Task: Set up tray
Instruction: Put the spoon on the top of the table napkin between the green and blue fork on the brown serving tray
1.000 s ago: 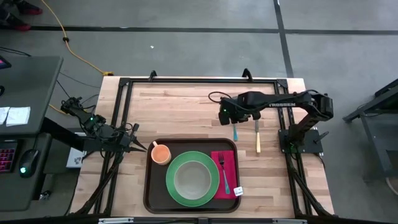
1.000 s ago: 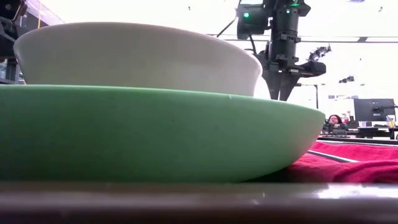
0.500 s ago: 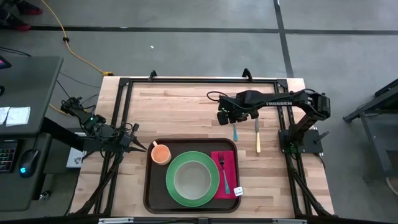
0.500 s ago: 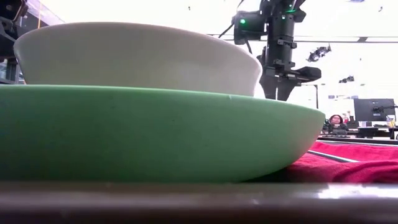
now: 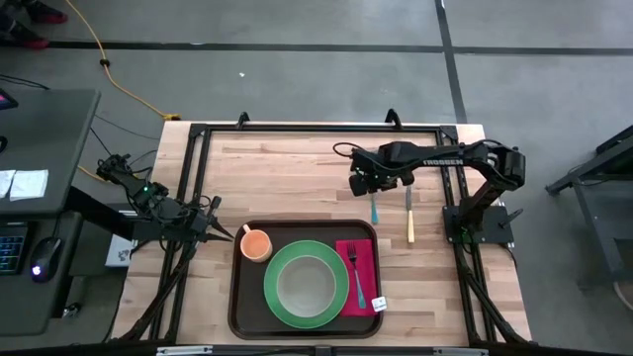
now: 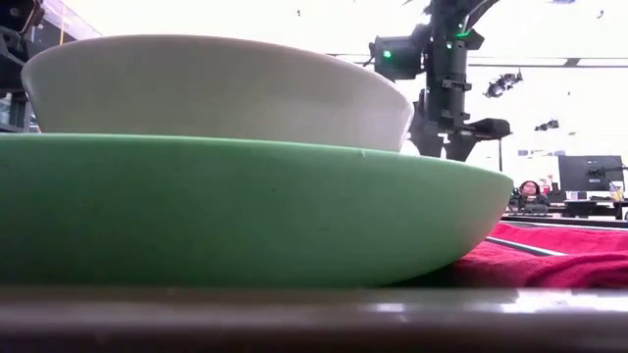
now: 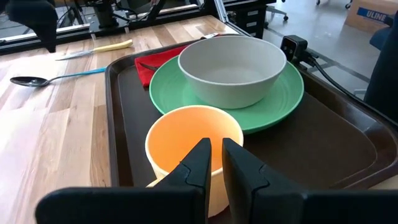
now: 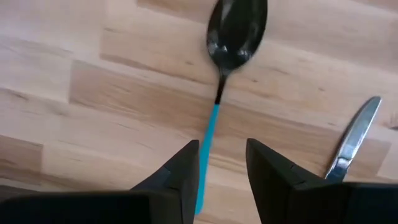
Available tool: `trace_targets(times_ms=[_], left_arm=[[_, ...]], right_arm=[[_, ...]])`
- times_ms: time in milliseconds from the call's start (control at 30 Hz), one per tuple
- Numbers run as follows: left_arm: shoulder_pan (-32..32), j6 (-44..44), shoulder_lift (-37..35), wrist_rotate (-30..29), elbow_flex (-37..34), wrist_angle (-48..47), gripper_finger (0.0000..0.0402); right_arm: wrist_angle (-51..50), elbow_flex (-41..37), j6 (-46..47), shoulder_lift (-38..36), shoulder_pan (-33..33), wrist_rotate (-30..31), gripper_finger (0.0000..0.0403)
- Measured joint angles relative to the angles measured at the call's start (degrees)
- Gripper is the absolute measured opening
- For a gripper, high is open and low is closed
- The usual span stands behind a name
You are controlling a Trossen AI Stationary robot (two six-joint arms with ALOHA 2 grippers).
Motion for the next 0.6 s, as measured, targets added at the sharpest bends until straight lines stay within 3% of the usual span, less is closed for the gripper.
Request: trace_targets(times_ms=[333, 600], left_arm=[[-0.01, -0.02, 0.00, 0.00, 0.00, 0.00, 0.0072], [0.00, -0.05, 0.00, 0.00, 0.02, 0.00, 0.0072]], right_arm=[[10.85, -6.75, -0.59, 0.00, -1.99, -4.24, 0.0115], [11.48, -8.08, -4.89, 0.00, -4.41, -5.10, 0.0115]])
